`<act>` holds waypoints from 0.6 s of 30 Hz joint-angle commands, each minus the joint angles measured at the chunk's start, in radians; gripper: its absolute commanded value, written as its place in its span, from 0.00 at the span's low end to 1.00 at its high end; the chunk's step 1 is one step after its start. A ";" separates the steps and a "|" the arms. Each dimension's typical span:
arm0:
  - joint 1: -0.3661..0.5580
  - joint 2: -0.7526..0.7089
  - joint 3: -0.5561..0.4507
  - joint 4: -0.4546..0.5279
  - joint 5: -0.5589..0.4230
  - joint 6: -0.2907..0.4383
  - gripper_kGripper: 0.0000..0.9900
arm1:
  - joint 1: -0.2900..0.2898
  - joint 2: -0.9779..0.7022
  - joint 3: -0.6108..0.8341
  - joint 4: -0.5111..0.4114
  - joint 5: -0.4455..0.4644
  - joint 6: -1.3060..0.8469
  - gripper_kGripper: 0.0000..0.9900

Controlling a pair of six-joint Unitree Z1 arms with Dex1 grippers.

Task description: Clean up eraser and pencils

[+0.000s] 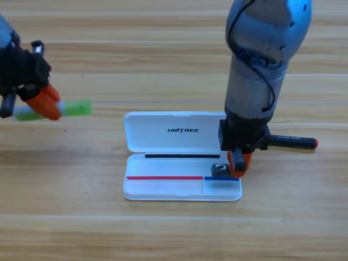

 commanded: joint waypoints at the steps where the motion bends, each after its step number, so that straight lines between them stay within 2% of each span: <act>1: -0.012 -0.054 -0.007 0.038 -0.010 0.009 0.00 | 0.026 0.071 -0.007 0.019 -0.020 -0.007 0.00; 18: -0.047 -0.071 -0.002 0.055 -0.025 -0.015 0.00 | 0.028 0.092 -0.018 0.019 -0.029 0.004 0.00</act>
